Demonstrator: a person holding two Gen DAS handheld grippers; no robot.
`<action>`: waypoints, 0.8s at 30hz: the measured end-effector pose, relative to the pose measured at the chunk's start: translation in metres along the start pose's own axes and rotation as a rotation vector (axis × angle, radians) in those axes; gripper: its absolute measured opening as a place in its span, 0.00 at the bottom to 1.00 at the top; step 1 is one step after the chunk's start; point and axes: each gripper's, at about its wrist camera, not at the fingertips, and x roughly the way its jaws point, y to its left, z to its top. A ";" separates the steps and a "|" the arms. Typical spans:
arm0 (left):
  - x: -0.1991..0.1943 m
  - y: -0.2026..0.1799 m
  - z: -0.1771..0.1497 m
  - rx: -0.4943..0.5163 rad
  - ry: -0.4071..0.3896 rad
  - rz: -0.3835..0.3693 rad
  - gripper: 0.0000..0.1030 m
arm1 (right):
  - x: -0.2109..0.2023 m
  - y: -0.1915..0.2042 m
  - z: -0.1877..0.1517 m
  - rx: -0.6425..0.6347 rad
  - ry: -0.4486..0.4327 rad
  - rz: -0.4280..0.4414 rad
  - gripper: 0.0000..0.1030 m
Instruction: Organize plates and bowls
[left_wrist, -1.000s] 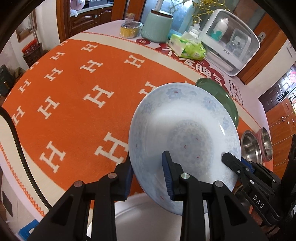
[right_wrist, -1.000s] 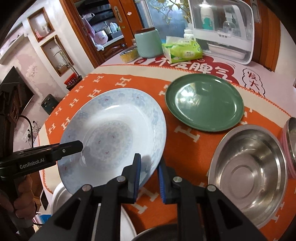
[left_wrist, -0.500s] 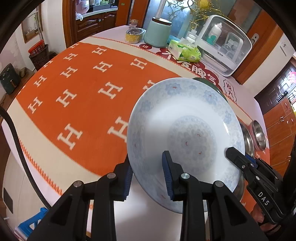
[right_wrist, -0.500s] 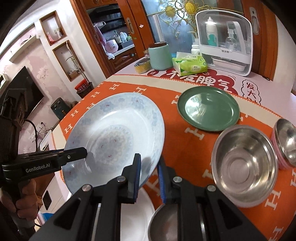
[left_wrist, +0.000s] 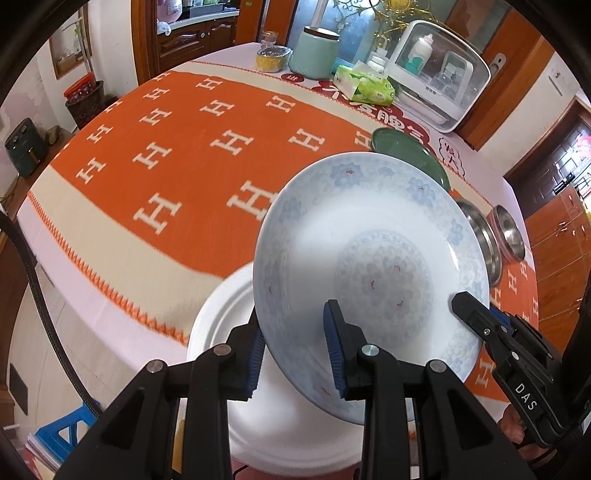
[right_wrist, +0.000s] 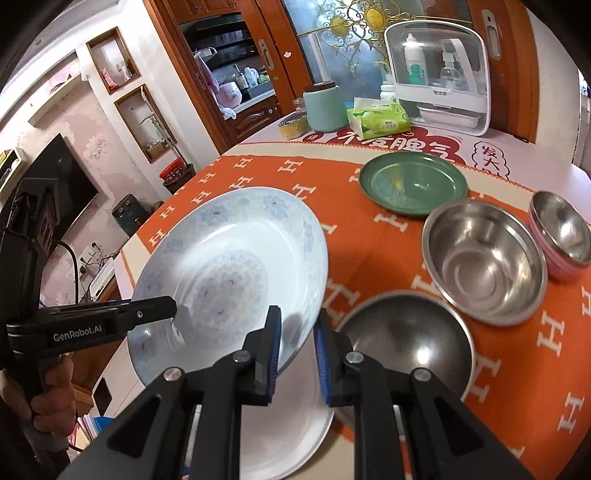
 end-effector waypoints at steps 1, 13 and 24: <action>-0.001 0.001 -0.004 -0.002 0.003 0.002 0.27 | -0.001 0.002 -0.004 -0.005 0.004 -0.002 0.17; 0.003 0.010 -0.039 -0.025 0.083 0.043 0.27 | -0.003 0.012 -0.049 -0.012 0.058 0.014 0.17; 0.025 0.017 -0.056 -0.010 0.159 0.092 0.27 | 0.010 0.012 -0.079 -0.007 0.119 0.033 0.18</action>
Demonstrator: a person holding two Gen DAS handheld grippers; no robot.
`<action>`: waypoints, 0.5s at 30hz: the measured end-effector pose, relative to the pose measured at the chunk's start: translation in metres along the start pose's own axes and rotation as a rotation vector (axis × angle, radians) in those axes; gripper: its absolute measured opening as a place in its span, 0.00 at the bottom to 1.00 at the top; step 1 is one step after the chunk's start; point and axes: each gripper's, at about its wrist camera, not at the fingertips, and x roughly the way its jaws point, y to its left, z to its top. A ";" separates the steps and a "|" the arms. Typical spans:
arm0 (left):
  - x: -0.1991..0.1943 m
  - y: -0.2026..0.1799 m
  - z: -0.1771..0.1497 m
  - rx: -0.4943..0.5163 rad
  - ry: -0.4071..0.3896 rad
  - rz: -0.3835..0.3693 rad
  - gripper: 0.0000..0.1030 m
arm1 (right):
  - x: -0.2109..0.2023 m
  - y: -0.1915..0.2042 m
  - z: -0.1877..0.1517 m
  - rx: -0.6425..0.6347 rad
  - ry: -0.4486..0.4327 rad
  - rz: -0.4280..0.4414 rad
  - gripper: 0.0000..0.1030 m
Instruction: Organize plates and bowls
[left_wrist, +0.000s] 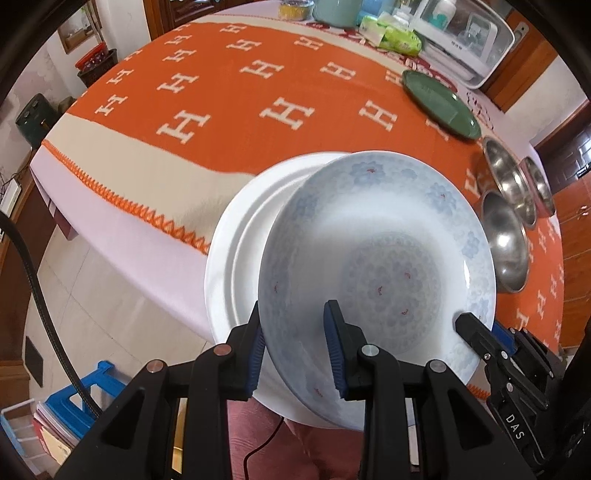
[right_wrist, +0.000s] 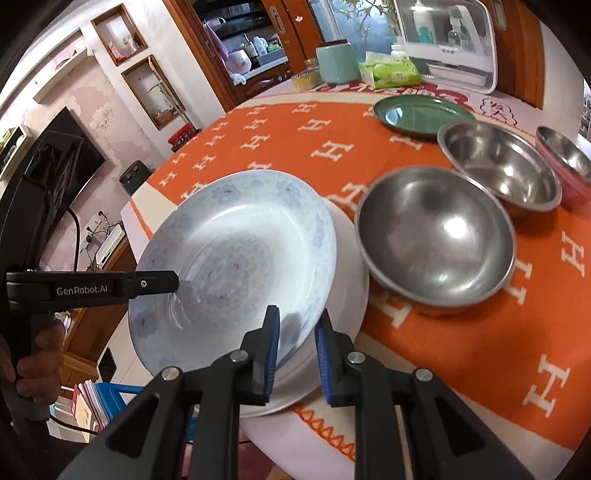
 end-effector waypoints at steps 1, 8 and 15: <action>0.002 0.000 -0.001 0.003 0.003 0.005 0.27 | 0.001 0.000 -0.001 0.000 0.005 0.001 0.18; 0.013 0.001 0.003 0.009 0.021 0.040 0.27 | 0.007 -0.001 -0.005 -0.020 0.012 -0.008 0.18; 0.014 -0.005 0.009 0.066 0.015 0.067 0.27 | 0.010 -0.003 -0.002 0.000 0.001 -0.023 0.19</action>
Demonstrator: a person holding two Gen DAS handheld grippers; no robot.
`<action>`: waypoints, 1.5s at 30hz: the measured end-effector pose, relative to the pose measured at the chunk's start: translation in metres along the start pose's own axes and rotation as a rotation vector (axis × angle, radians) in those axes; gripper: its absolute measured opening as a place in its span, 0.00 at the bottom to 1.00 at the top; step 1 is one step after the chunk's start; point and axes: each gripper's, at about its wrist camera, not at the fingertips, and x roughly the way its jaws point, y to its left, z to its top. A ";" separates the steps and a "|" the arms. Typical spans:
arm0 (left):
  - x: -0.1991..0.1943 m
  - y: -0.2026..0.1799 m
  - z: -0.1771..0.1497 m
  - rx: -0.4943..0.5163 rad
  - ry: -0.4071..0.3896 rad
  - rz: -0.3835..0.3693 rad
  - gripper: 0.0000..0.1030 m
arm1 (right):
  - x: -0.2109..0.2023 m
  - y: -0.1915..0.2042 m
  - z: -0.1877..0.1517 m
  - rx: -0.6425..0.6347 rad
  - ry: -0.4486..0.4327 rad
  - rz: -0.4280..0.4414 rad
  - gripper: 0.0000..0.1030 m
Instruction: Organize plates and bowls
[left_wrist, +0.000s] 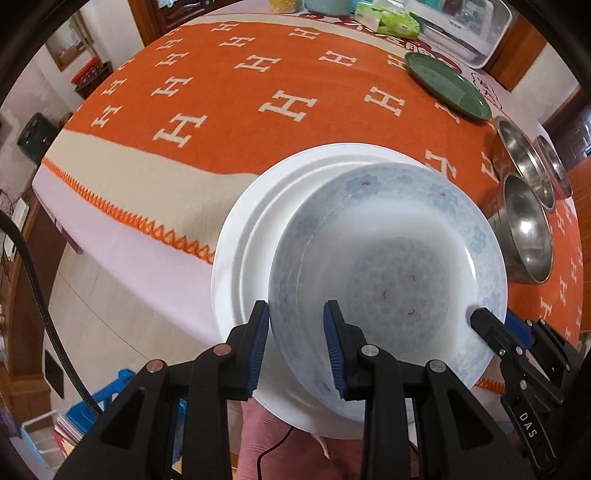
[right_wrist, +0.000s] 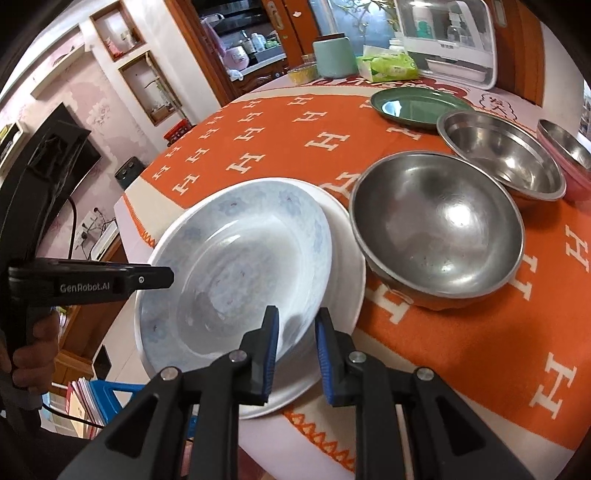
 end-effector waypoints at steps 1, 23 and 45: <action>0.000 0.000 0.001 -0.001 0.000 -0.002 0.27 | 0.001 0.001 0.001 -0.005 0.003 -0.007 0.19; -0.031 0.024 0.040 0.288 -0.022 -0.160 0.29 | 0.003 0.032 0.011 0.226 0.005 -0.273 0.26; -0.097 0.036 0.108 0.658 -0.128 -0.267 0.50 | -0.042 0.080 0.067 0.437 -0.169 -0.419 0.47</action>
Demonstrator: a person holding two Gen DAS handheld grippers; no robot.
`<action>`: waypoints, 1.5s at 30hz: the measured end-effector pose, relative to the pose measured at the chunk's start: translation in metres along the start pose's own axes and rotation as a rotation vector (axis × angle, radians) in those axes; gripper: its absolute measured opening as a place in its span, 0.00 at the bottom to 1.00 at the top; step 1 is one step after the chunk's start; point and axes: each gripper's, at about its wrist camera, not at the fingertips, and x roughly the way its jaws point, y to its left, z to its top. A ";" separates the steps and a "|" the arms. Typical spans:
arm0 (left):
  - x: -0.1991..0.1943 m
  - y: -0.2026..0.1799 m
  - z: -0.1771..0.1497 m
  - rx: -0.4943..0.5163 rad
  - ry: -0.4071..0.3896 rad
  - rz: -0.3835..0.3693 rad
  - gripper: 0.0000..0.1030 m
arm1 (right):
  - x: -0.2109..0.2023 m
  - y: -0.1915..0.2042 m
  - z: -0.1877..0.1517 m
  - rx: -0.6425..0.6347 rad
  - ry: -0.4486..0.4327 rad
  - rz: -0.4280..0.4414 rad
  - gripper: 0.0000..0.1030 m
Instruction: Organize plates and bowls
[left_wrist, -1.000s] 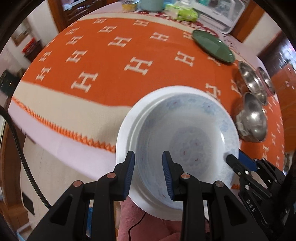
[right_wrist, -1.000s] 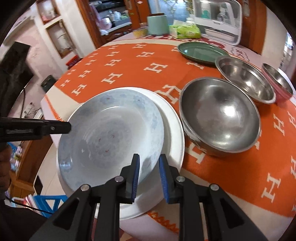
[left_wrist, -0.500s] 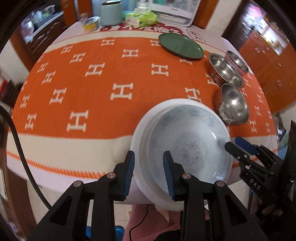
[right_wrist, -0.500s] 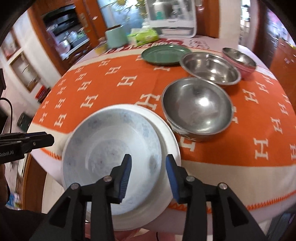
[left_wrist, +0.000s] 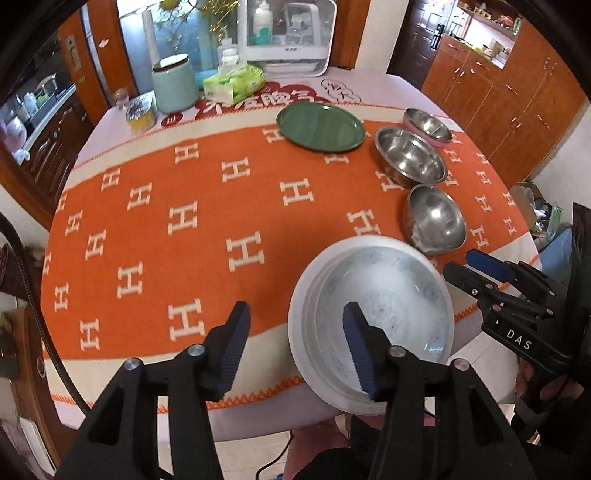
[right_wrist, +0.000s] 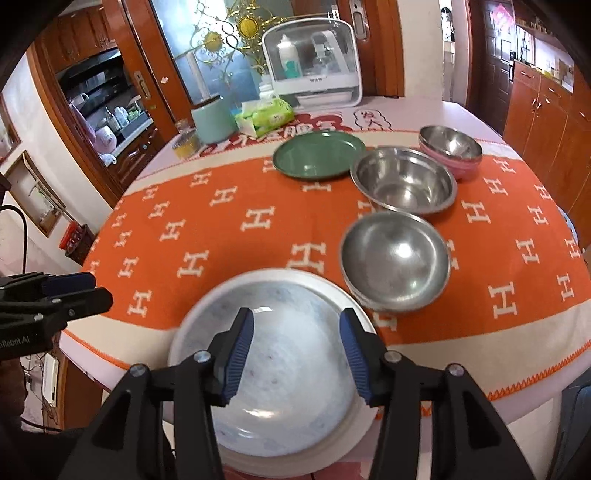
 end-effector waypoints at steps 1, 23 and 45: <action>-0.004 0.000 0.004 0.009 -0.005 -0.001 0.52 | -0.002 0.000 0.003 -0.001 0.000 -0.002 0.48; -0.044 -0.002 0.100 0.012 -0.073 0.106 0.76 | -0.024 -0.039 0.179 -0.120 0.023 0.048 0.63; 0.037 -0.012 0.222 -0.279 -0.121 -0.004 0.81 | 0.116 -0.123 0.288 -0.103 0.164 0.182 0.70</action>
